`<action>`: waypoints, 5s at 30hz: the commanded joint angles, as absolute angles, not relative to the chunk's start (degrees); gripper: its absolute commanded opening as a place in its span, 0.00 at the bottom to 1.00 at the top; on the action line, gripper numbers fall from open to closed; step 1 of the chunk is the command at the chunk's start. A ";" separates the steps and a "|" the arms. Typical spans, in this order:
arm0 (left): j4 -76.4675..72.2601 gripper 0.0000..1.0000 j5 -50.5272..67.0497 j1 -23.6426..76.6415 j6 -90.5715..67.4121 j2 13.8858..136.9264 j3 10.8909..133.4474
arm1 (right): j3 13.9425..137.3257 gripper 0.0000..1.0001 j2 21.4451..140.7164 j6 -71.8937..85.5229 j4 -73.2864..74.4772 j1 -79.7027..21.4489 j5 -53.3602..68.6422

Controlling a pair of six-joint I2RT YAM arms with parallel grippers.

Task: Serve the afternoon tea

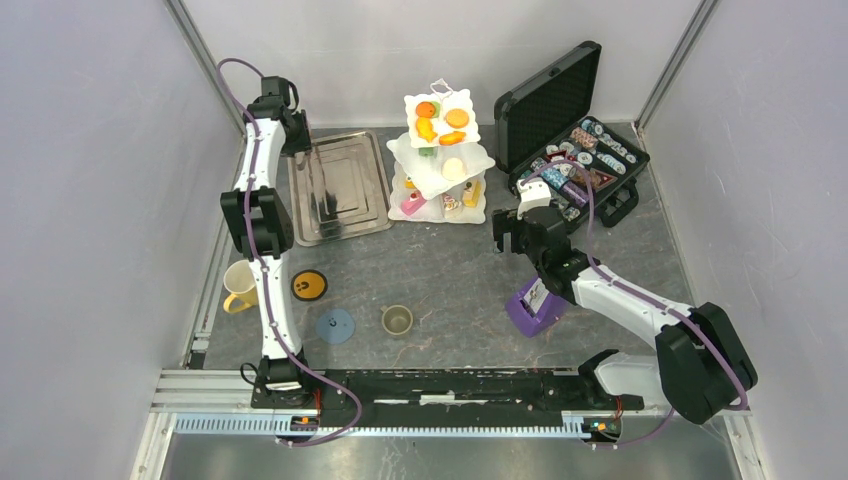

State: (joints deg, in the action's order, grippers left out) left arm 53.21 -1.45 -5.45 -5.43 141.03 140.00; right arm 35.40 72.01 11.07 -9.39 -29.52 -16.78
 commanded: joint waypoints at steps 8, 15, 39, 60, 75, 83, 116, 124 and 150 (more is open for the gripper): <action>49.37 0.48 -2.78 -5.89 -2.21 142.90 143.63 | 36.75 0.98 73.63 10.53 -10.51 -29.44 -17.70; 48.63 0.48 -3.25 -5.84 -2.38 143.35 144.61 | 36.99 0.98 74.37 10.62 -10.55 -29.27 -17.65; 47.37 0.54 -4.43 -6.38 -1.05 144.44 144.70 | 37.29 0.98 75.87 10.76 -10.62 -29.09 -17.19; 45.81 0.53 -2.40 -6.36 -1.86 146.25 145.41 | 37.35 0.98 76.79 10.88 -10.63 -28.92 -17.13; 45.53 0.46 -1.82 -6.37 -1.88 146.47 145.64 | 37.55 0.98 77.27 10.90 -10.68 -28.74 -16.71; 45.49 0.33 -2.71 -6.33 -1.72 144.29 145.54 | 37.53 0.98 77.41 11.15 -10.74 -28.74 -16.53; 45.38 0.17 13.75 1.85 -14.25 89.43 103.03 | 37.71 0.98 73.59 11.40 -9.62 -28.63 -15.92; 43.67 0.18 11.84 18.74 -10.61 79.89 99.49 | 37.47 0.98 72.30 10.86 -9.65 -28.65 -17.04; 42.10 0.46 13.09 24.27 -10.98 88.99 103.80 | 36.65 0.98 71.33 11.08 -10.78 -28.63 -16.33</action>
